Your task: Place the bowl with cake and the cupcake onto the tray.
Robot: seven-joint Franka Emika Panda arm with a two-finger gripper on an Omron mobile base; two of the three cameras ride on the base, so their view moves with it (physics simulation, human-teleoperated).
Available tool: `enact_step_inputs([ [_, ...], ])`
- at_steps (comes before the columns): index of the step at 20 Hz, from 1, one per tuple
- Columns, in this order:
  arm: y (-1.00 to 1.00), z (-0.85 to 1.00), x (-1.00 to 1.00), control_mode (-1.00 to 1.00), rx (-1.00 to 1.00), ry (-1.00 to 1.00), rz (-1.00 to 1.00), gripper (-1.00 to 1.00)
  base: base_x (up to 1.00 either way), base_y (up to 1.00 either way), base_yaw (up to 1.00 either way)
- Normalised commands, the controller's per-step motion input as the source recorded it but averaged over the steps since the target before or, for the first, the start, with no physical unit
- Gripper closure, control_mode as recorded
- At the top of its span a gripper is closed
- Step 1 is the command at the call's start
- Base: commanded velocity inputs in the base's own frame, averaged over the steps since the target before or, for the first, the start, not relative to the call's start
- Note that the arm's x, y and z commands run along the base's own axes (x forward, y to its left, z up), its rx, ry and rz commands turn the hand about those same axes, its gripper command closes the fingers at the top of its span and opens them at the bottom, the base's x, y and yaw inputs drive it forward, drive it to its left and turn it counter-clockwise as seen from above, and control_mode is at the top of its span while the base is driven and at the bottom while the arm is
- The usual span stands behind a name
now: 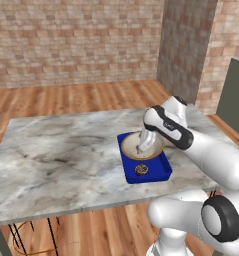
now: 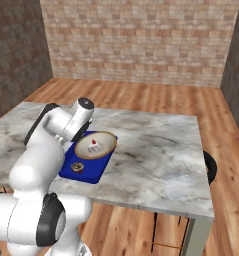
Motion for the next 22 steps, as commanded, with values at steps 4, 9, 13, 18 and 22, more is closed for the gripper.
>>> enact_step_inputs([
  [4, 0.0, 0.31, 0.0, -1.0, 0.13, 0.03, -0.19, -1.0, 0.0, 0.0, 0.0],
  [9, 0.0, 0.17, 0.0, -1.0, 0.03, 0.08, -0.21, -1.0, 0.0, 0.0, 0.0],
  [13, 0.0, 0.09, -0.01, -1.0, -0.02, 0.08, -0.23, -1.0, 0.0, 0.0, 0.0],
  [18, -0.06, 0.01, -0.02, -1.0, -0.04, 0.07, -0.23, -1.0, 0.0, 0.0, 0.0],
  [22, -0.13, 0.0, -0.03, -1.0, -0.07, 0.07, -0.16, -1.0, 0.0, 0.0, 0.0],
])
